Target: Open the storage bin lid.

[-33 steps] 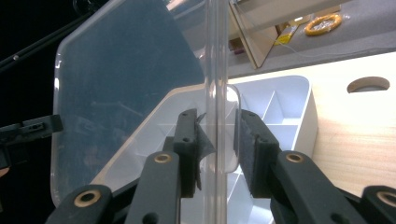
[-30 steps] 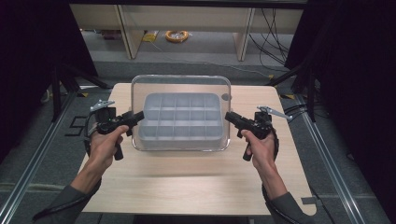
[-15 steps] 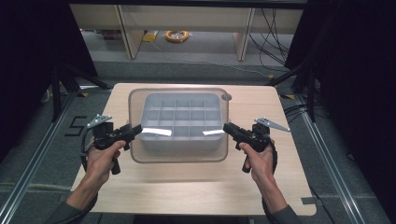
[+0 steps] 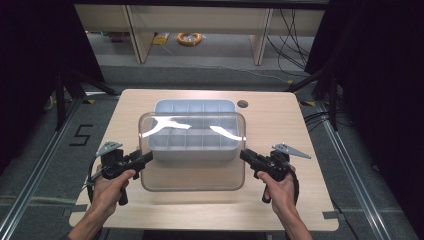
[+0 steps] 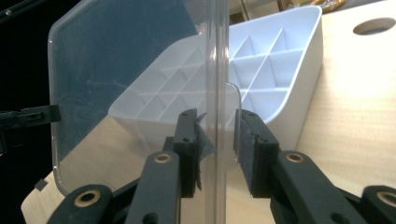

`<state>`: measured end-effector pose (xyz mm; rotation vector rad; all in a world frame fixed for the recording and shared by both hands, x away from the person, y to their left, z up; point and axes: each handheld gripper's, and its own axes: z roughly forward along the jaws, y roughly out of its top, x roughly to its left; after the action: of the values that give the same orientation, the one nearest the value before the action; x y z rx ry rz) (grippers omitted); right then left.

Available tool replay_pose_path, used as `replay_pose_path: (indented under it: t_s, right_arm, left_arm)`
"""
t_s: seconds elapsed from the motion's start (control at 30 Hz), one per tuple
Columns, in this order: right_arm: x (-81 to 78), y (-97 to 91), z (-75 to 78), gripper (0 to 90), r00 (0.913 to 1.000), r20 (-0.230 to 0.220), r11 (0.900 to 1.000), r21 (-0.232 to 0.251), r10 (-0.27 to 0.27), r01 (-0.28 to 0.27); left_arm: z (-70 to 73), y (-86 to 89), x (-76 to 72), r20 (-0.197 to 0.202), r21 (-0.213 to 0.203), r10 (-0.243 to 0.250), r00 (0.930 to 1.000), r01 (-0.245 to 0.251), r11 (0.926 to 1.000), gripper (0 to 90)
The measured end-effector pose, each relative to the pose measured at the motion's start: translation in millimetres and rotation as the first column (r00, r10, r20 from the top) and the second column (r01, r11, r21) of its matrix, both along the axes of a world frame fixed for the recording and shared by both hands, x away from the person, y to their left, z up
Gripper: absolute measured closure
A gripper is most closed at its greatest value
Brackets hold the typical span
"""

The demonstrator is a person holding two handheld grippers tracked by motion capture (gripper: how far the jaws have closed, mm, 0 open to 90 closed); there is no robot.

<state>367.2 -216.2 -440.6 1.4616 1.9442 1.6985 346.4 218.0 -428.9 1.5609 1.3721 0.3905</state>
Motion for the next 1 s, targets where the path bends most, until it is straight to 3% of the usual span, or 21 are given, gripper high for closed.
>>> replay_pose_path:
  t_s: [0.17, 0.3, 0.37, 0.4, 0.47, 0.5, 0.57, 0.6, 0.63, 0.67, 0.87, 0.93, 1.0]
  right_arm:
    - [-12.2, 2.0, -2.6, 71.1, 0.9996, -0.028, 1.0000, 0.002, -0.006, 0.006]
    - [-20.8, 1.9, -7.2, 71.2, 0.9999, -0.002, 0.9997, -0.021, 0.011, -0.011]
    - [-26.8, 5.1, -6.9, 71.3, 0.9994, -0.036, 1.0000, -0.006, 0.000, 0.000]
    - [-28.4, 4.6, -8.3, 71.4, 0.9996, -0.024, 0.9999, -0.004, 0.013, -0.013]
    - [-33.0, 5.6, -9.8, 71.6, 0.9990, -0.041, 0.9999, 0.006, 0.016, -0.016]
    - [-32.9, 3.9, -12.5, 71.6, 0.9996, -0.015, 0.9996, -0.016, 0.024, -0.025]
    - [-37.9, 7.2, -13.0, 71.5, 0.9985, -0.052, 0.9999, 0.007, 0.015, -0.015]
    - [-37.3, 6.4, -15.3, 71.5, 0.9993, -0.031, 0.9997, -0.010, 0.022, -0.022]
    - [-40.6, 7.5, -15.4, 71.5, 0.9983, -0.055, 0.9997, -0.001, 0.023, -0.023]
    - [-39.0, 5.9, -18.5, 71.6, 0.9994, -0.023, 0.9993, -0.027, 0.025, -0.025]
    - [-50.7, 7.3, -17.1, 71.8, 0.9975, -0.064, 0.9996, 0.003, 0.029, -0.029]
    - [-49.9, 5.2, -19.0, 71.9, 0.9987, -0.040, 0.9993, -0.018, 0.032, -0.032]
    - [-55.2, 3.5, -22.7, 72.0, 0.9984, -0.045, 0.9991, -0.022, 0.036, -0.037]
  left_arm:
    - [-7.1, -0.9, -11.0, -0.013, 0.014, -0.003, 0.9999, 0.003, 0.9999, 49.7]
    - [-12.3, 1.4, -19.4, -0.021, 0.014, -0.006, 0.9998, 0.006, 0.9999, 49.6]
    - [-13.1, 3.1, -23.1, -0.024, 0.015, -0.006, 0.9997, 0.006, 0.9999, 49.4]
    - [-13.5, 3.9, -25.1, -0.024, 0.011, -0.005, 0.9997, 0.006, 0.9999, 49.4]
    - [-14.0, 5.4, -28.7, -0.024, 0.013, -0.007, 0.9997, 0.007, 0.9999, 49.5]
    - [-14.2, 5.8, -30.2, -0.025, 0.015, -0.004, 0.9997, 0.004, 0.9999, 49.5]
    - [-16.4, 6.1, -33.3, -0.013, 0.016, -0.004, 0.9999, 0.004, 0.9999, 49.4]
    - [-17.8, 6.3, -35.4, -0.016, 0.017, -0.002, 0.9999, 0.002, 0.9998, 49.3]
    - [-18.7, 6.2, -36.6, -0.020, 0.012, 0.002, 0.9998, -0.002, 0.9999, 49.3]
    - [-20.0, 6.5, -38.0, -0.024, 0.010, 0.004, 0.9997, -0.004, 0.9999, 49.4]
    - [-26.3, 7.3, -45.4, -0.052, 0.011, -0.010, 0.9986, 0.010, 0.9999, 49.2]
    - [-27.6, 7.1, -46.8, -0.054, 0.008, -0.018, 0.9984, 0.018, 0.9998, 49.2]
    - [-29.0, 6.3, -49.9, -0.060, 0.020, -0.024, 0.9979, 0.025, 0.9995, 49.2]
